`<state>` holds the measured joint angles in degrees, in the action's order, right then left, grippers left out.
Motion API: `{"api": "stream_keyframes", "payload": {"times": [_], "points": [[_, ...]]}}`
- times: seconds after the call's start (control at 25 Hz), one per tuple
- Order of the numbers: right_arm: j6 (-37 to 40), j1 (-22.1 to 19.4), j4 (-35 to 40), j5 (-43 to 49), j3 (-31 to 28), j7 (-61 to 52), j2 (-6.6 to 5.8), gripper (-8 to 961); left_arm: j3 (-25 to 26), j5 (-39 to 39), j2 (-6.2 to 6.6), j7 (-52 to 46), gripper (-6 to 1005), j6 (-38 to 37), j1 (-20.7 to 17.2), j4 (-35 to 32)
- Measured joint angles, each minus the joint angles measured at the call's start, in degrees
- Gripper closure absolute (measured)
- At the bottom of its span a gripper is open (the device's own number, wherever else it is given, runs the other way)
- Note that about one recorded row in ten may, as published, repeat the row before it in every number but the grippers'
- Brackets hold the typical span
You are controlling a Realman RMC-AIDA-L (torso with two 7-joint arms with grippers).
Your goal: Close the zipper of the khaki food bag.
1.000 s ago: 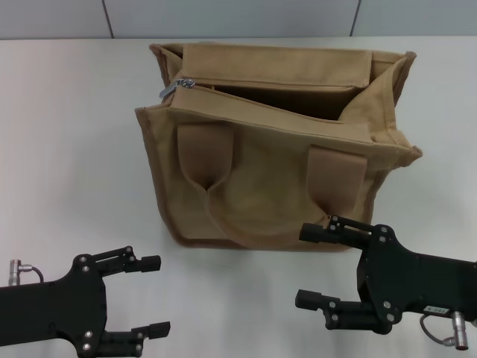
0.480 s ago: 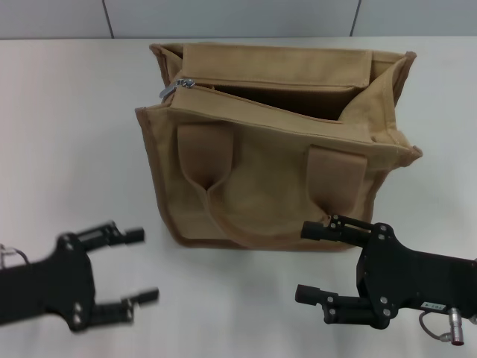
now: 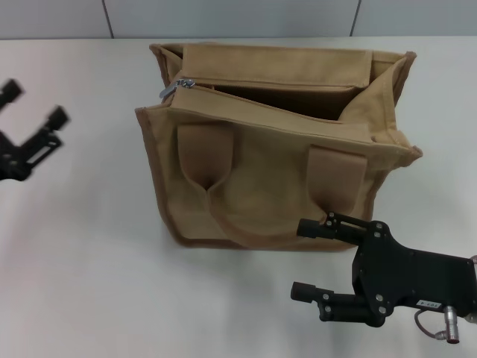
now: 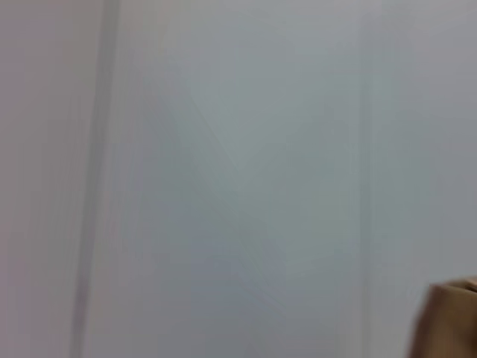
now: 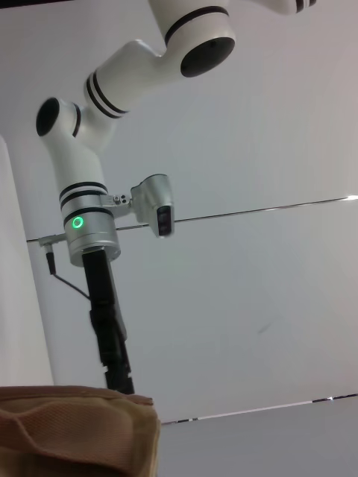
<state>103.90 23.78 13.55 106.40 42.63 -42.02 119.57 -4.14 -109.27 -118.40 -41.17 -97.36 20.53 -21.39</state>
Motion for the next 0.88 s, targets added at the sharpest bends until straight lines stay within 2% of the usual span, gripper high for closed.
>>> {"api": "stream_keyframes", "payload": {"times": [0.04,0.16,0.4,0.68,0.88], "points": [[0.0,0.0,0.0,0.0,0.0,0.0,0.00,170,0.0,0.0,0.00,0.0,187,0.0,0.0,0.0],[0.0,0.0,-0.2,-0.1,0.0,0.0,0.01,170,-4.1,-0.6,0.01,0.0,189,-0.5,1.1,-0.6],[-0.6,0.2,-1.2,-0.1,-0.1,0.2,0.03,170,-8.7,-0.8,-0.23,0.5,193,1.9,5.2,-0.4],[-0.7,0.2,-3.2,-0.1,-2.4,0.9,0.08,170,-12.0,-0.7,-0.40,0.4,198,3.8,8.2,0.1],[-0.9,0.0,-4.2,-0.1,-3.2,1.4,0.07,169,-12.3,2.2,-0.45,0.1,201,3.8,9.5,0.4]]}}
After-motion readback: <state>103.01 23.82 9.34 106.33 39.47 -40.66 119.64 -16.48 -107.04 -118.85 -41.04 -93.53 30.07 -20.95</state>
